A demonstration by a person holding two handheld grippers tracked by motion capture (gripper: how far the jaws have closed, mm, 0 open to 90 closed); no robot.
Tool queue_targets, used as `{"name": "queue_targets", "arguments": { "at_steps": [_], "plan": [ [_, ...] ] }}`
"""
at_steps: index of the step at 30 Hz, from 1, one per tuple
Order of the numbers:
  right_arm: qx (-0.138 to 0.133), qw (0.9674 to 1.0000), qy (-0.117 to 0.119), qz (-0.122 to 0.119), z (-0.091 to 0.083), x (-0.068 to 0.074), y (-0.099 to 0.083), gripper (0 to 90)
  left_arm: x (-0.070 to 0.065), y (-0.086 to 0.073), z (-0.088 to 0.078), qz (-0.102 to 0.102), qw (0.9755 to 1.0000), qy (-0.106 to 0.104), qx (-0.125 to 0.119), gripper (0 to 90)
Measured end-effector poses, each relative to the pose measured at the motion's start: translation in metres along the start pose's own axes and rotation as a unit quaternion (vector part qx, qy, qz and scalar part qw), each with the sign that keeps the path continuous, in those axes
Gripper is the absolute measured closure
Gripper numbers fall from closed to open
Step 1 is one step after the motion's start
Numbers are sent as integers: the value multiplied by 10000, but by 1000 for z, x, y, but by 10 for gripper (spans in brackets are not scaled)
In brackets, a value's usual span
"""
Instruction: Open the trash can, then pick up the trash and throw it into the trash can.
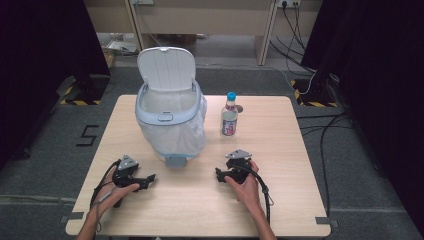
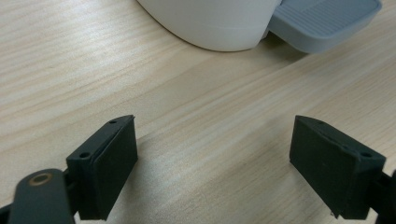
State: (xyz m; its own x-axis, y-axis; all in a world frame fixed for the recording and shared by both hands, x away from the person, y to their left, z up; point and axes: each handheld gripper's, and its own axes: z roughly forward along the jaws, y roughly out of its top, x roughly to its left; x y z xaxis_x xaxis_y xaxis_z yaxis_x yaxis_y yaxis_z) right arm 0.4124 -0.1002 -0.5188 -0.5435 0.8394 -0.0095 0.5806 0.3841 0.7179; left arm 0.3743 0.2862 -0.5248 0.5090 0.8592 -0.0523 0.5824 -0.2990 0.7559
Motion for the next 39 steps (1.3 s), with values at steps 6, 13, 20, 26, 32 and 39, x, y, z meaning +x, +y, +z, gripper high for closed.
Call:
{"name": "queue_targets", "arguments": {
  "at_steps": [6, 13, 20, 26, 32, 39],
  "plan": [
    [1, 10000, -1, -4, 0, 0, 0, 120, -3, 0, 1, 87, 9999, 102, 48, 139],
    [5, 10000, 21, -7, 0, 0, 0, 119, -3, 0, 1, 81, 9999, 106, 47, 138],
    [-172, 9998, -26, -70, -4, -6, 1, 170, -3, 0, 1, 81, 9999, 102, 39, 140],
    [-629, 9978, -206, 100, -19, -20, 11, 158, -3, 0, 1, 83, 9999, 114, 41, 139],
    [-1109, 9934, -271, 135, -27, -38, 36, 149, -3, 0, 1, 75, 9999, 105, 41, 140],
    [-1265, 9910, -405, 134, -8, -55, 62, 153, -3, 0, 1, 52, 9999, 122, 20, 141]
  ]
}}
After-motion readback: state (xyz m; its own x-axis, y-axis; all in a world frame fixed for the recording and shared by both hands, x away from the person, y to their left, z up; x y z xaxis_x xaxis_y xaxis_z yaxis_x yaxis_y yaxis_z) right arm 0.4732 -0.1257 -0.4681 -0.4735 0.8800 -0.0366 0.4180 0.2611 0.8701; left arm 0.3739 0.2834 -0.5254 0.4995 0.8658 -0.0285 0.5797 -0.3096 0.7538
